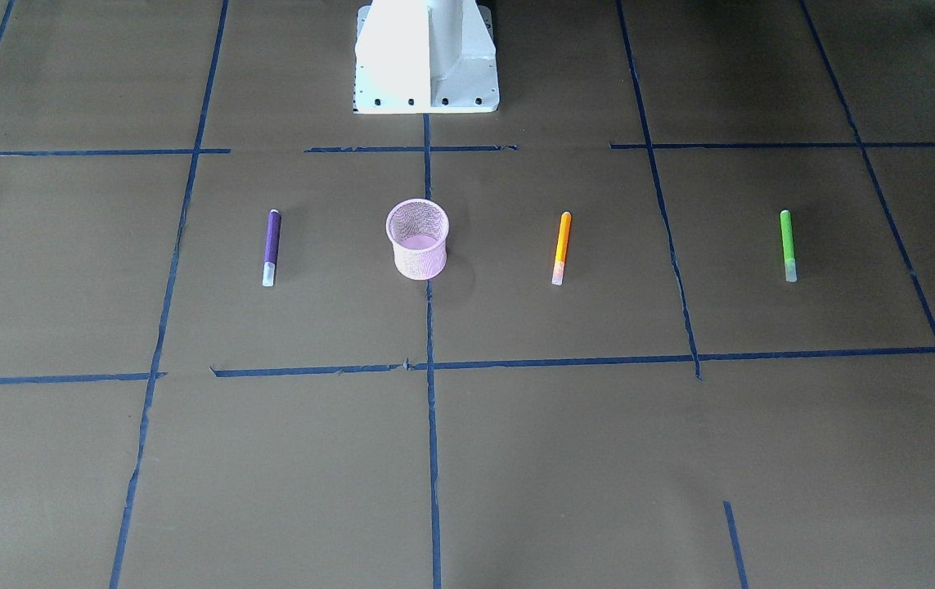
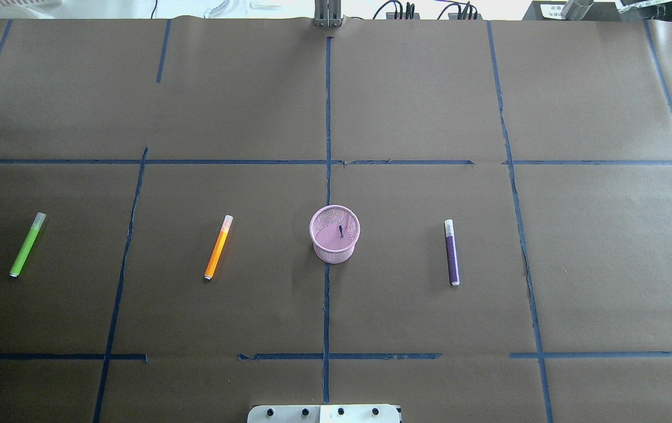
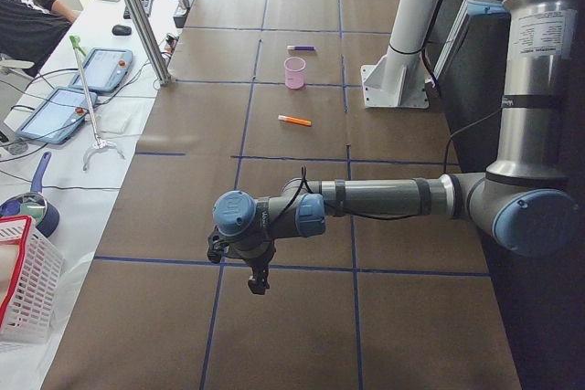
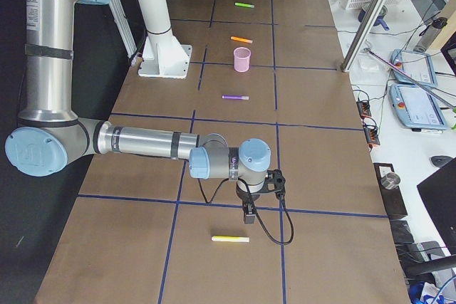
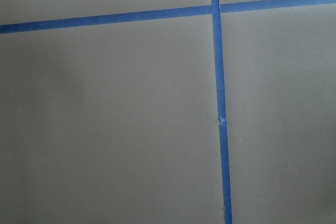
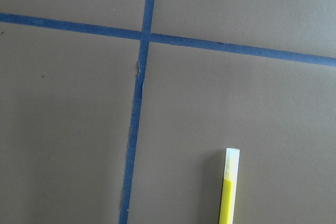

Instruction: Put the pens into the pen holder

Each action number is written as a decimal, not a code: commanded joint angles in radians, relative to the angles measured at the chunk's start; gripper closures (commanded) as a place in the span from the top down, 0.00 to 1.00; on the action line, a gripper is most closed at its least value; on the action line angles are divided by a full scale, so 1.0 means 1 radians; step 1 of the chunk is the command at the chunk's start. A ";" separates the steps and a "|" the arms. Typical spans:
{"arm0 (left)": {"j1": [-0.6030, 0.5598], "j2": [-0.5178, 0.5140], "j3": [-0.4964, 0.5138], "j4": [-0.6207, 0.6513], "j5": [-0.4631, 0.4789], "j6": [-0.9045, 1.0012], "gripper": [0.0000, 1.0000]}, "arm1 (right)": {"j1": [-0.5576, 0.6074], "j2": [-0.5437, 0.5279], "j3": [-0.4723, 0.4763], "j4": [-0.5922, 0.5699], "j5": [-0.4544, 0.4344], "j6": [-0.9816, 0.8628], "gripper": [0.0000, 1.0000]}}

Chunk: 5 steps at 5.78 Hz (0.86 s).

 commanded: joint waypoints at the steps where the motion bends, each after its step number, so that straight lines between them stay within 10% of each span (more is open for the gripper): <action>1: 0.000 0.002 -0.014 0.003 0.000 -0.002 1.00 | -0.001 0.000 -0.006 0.000 0.000 0.001 1.00; 5: 0.003 -0.023 -0.048 0.000 -0.014 -0.017 1.00 | -0.001 -0.002 -0.038 0.000 0.003 -0.005 1.00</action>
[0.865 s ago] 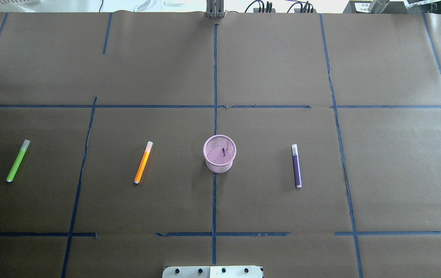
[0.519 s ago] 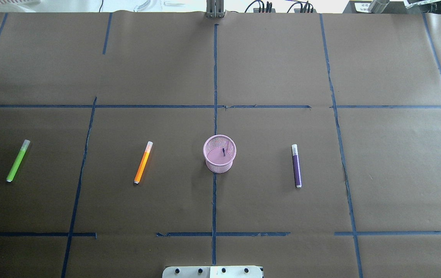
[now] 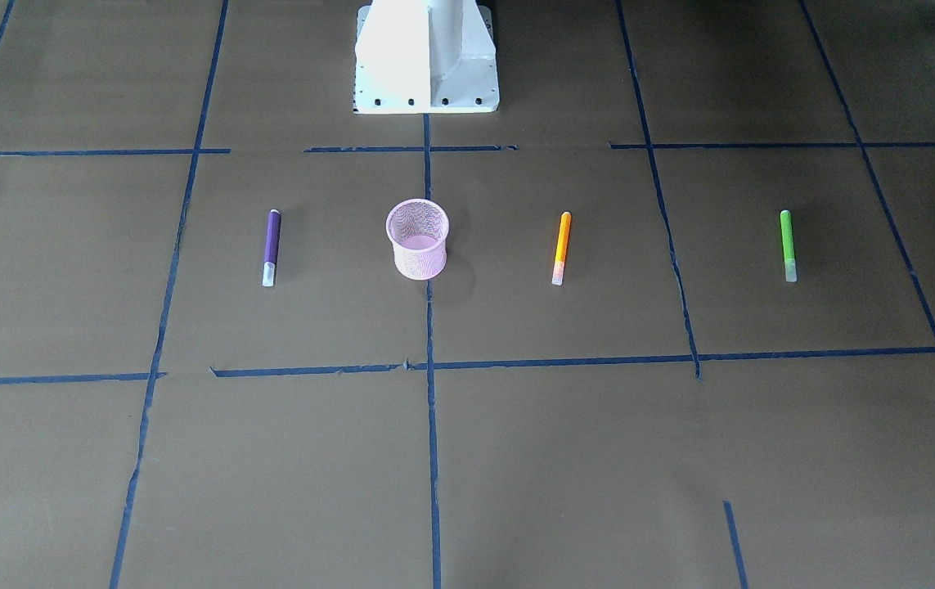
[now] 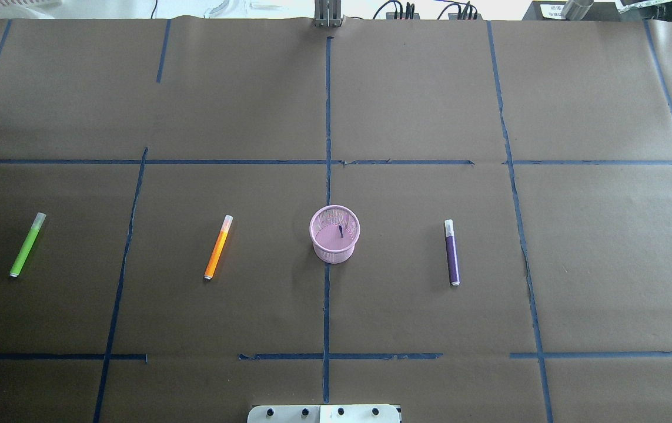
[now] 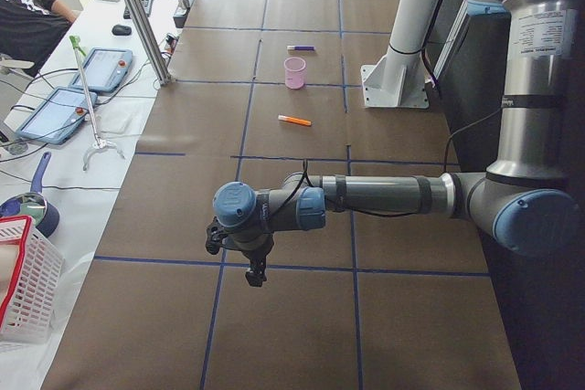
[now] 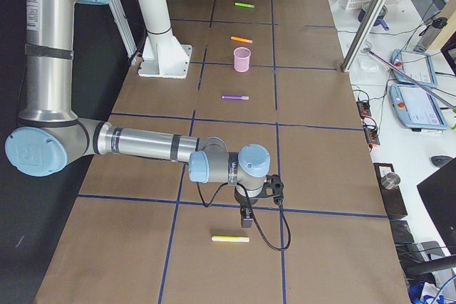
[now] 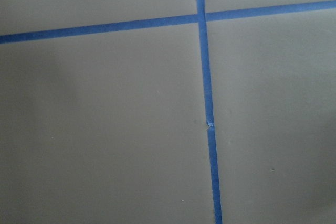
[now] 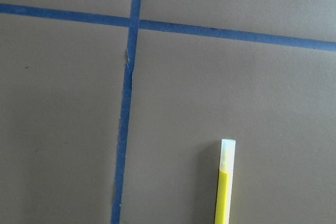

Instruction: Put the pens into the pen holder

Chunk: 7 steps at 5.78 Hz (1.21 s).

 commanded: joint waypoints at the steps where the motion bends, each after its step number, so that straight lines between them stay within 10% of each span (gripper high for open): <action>1: 0.010 -0.066 -0.012 -0.003 -0.001 -0.093 1.00 | 0.000 -0.005 -0.009 0.000 0.002 -0.008 1.00; 7: 0.341 -0.295 0.008 -0.071 0.002 -0.425 1.00 | 0.000 -0.070 -0.244 0.281 0.005 -0.005 1.00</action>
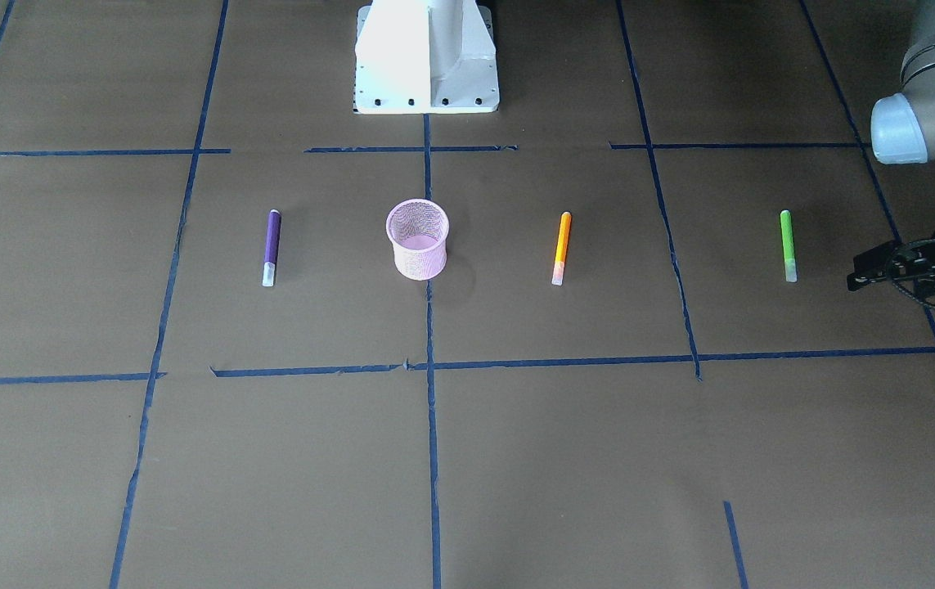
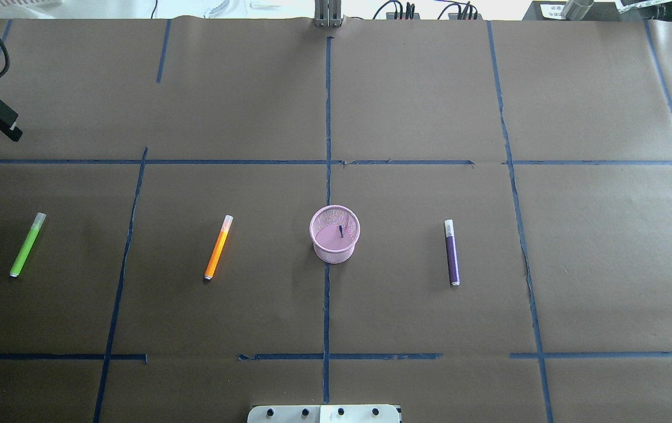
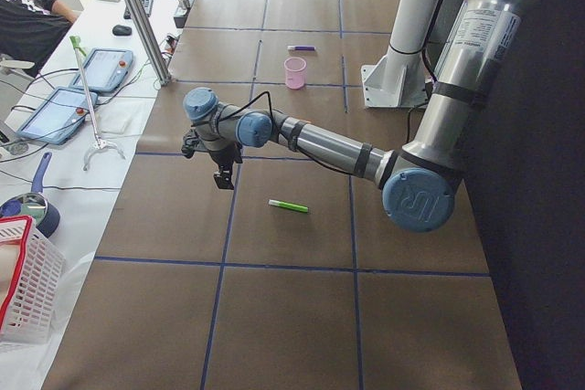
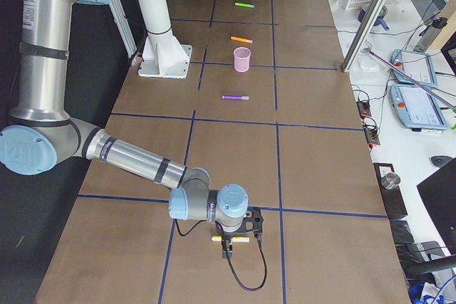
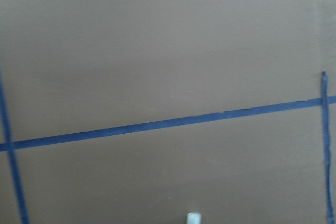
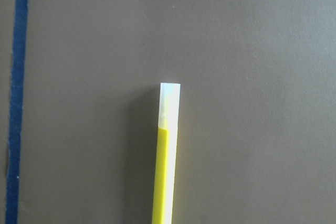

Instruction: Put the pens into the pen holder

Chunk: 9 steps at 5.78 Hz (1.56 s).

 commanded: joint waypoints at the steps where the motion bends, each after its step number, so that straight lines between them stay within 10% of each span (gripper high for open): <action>1: 0.034 0.018 0.029 -0.067 0.006 -0.001 1.00 | 0.000 -0.009 -0.017 0.019 0.002 0.001 1.00; 9: 0.240 0.184 0.056 -0.358 0.113 -0.101 1.00 | 0.000 -0.009 -0.059 0.031 0.002 0.000 1.00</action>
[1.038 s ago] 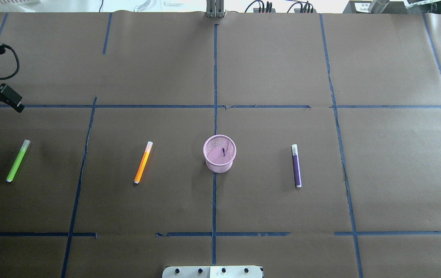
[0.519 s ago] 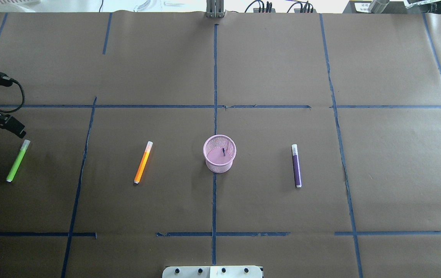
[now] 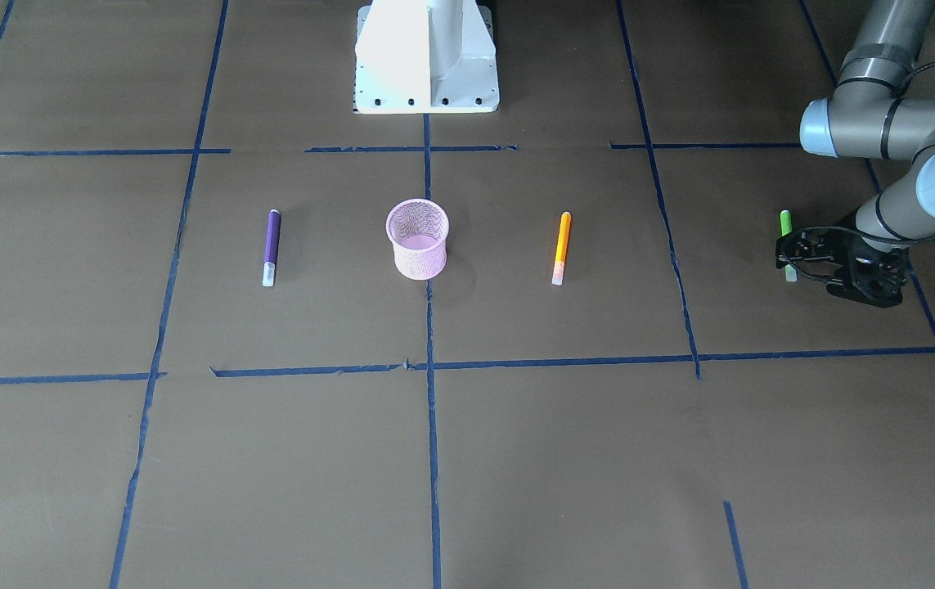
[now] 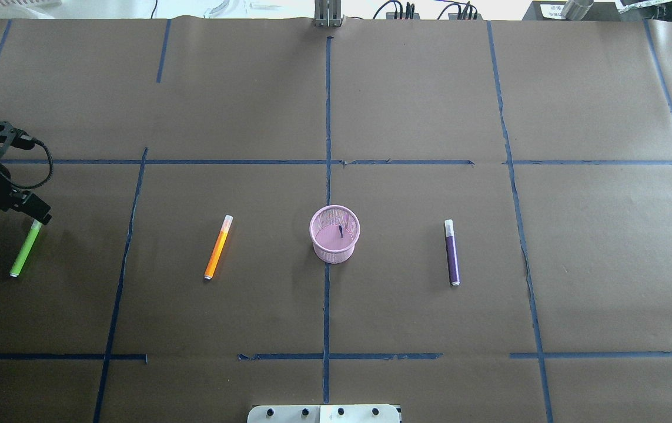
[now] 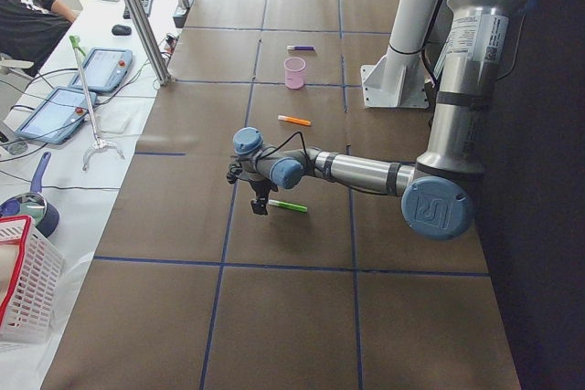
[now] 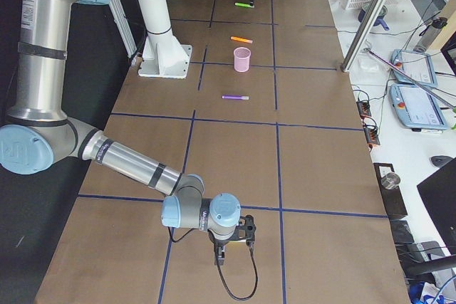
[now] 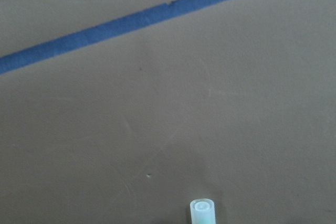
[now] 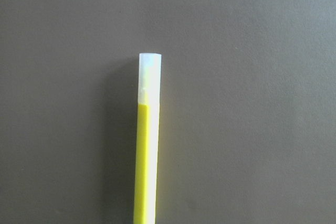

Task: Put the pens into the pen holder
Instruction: 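Lower the left gripper onto the green marker and close on it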

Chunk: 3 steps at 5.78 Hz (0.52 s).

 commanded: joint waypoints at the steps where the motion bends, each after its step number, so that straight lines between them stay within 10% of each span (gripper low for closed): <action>1: 0.008 0.001 0.002 -0.003 0.000 0.004 1.00 | 0.000 0.000 -0.046 0.043 -0.001 0.000 1.00; 3: 0.016 0.021 0.007 -0.038 0.000 -0.002 1.00 | 0.000 0.000 -0.054 0.058 -0.001 0.005 1.00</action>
